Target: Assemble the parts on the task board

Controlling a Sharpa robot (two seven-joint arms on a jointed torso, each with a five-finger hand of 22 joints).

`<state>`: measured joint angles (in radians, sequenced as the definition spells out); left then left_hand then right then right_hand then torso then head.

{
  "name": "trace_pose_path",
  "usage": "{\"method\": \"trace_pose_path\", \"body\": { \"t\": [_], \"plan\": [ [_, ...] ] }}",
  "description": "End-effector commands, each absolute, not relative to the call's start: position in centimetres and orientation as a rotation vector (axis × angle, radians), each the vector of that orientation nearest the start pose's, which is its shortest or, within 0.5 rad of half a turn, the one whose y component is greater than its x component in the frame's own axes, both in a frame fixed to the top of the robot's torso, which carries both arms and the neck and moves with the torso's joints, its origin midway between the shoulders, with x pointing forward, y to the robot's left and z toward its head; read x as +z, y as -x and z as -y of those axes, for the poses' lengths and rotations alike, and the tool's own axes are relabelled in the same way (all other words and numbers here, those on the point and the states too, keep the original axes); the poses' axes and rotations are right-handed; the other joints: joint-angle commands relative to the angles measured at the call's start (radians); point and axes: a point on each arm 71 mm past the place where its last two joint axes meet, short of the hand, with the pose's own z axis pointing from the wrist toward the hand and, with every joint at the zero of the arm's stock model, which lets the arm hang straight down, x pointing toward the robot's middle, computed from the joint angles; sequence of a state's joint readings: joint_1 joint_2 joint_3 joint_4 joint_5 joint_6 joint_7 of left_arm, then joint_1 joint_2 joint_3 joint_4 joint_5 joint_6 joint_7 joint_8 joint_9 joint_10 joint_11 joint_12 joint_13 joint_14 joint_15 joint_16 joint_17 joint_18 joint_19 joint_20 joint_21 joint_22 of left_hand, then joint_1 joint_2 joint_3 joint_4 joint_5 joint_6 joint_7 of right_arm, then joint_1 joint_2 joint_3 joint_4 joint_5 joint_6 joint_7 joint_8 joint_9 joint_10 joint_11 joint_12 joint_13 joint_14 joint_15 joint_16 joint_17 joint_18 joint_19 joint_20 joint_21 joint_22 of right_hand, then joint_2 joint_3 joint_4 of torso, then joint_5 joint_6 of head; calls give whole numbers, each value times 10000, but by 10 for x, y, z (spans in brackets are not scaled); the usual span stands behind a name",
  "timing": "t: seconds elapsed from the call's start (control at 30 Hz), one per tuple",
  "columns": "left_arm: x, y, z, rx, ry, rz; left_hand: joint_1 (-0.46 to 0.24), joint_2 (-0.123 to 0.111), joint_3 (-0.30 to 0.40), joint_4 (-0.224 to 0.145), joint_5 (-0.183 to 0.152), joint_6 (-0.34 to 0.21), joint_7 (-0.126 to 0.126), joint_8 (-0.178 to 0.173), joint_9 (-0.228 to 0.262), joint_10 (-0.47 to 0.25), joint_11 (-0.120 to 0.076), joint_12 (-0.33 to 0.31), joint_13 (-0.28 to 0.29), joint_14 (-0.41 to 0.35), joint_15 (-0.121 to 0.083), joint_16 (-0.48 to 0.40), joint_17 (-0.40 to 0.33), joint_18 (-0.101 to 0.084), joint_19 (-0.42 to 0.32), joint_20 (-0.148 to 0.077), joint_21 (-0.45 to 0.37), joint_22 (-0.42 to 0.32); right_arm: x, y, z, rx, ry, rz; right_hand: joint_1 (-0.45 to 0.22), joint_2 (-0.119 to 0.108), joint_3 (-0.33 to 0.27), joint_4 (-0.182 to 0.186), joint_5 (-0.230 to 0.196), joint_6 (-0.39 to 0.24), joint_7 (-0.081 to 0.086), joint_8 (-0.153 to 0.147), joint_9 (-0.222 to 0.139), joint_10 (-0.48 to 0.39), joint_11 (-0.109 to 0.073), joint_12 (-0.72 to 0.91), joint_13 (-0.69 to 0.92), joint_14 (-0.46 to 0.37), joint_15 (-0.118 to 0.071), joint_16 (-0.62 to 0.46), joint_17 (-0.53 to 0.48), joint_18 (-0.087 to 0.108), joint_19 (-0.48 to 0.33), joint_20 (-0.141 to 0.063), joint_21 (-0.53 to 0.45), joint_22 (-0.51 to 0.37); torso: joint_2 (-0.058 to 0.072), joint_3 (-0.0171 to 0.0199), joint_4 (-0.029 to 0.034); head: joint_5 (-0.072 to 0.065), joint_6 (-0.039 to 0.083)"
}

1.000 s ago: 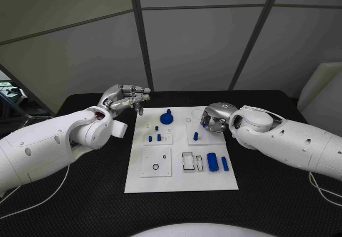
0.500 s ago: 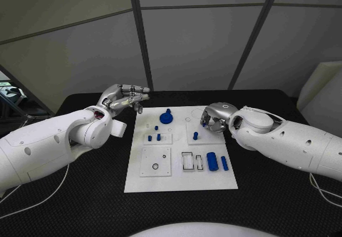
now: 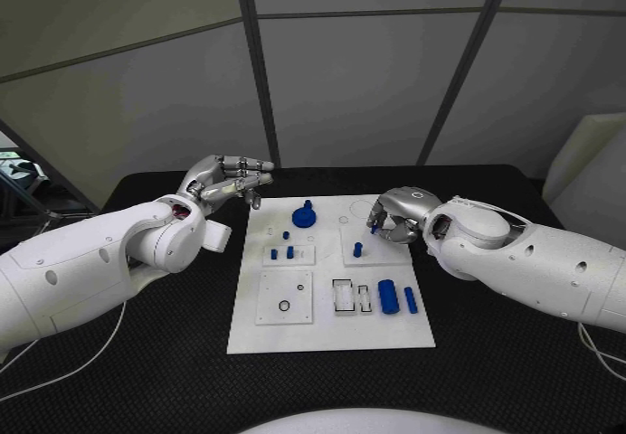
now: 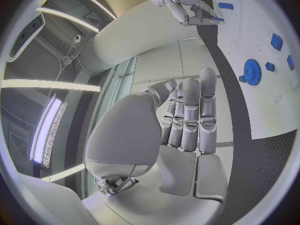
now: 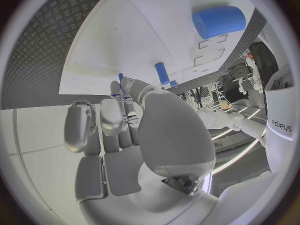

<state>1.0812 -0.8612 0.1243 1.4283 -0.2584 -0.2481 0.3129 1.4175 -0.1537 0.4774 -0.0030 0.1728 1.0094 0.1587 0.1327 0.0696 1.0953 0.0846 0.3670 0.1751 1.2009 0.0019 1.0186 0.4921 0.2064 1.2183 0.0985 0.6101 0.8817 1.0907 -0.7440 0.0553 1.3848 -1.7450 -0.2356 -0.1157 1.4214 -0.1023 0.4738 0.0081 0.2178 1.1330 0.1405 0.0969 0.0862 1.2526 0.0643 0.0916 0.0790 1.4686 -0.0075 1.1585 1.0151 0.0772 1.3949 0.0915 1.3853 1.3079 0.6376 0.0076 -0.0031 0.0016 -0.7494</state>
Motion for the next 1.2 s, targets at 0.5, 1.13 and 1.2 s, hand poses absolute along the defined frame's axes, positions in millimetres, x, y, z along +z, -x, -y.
{"method": "trace_pose_path", "body": {
  "t": [0.5,1.13,1.2],
  "plan": [
    [-184,-505,-242,-14673,9867,-14267,-13,92,-21,-38,-40,44,64,37,-14,-86,17,97,26,-70,16,-62,-36,-239,-69,-3,-68,-27,-185,-456,141,6858,3840,-15679,-7,18,38,-31,52,80,3,14,15,82,31,-27,-6,300,-74,49,21,-174,87,19,84,319,1,-13,16,110,-18],
    [-185,-508,-232,-14843,9945,-14274,-2,112,-15,-53,-36,55,62,47,-13,-82,12,139,42,-81,14,-70,-51,-237,-78,-1,-81,-34,-197,-442,81,8393,4339,-16289,-38,11,42,-28,51,61,12,-7,13,72,40,-54,-9,292,-69,52,-3,-171,75,21,84,315,19,-21,20,591,-97],
    [-186,-509,-231,-14846,9954,-14284,-2,112,-15,-53,-36,55,62,47,-13,-82,12,139,42,-81,14,-70,-51,-237,-78,-1,-81,-34,-201,-441,77,8466,4364,-16371,-38,11,42,-28,51,61,12,-7,13,72,40,-54,-9,292,-69,52,-3,-171,75,21,84,315,16,-8,10,684,-119]
  ]
}}
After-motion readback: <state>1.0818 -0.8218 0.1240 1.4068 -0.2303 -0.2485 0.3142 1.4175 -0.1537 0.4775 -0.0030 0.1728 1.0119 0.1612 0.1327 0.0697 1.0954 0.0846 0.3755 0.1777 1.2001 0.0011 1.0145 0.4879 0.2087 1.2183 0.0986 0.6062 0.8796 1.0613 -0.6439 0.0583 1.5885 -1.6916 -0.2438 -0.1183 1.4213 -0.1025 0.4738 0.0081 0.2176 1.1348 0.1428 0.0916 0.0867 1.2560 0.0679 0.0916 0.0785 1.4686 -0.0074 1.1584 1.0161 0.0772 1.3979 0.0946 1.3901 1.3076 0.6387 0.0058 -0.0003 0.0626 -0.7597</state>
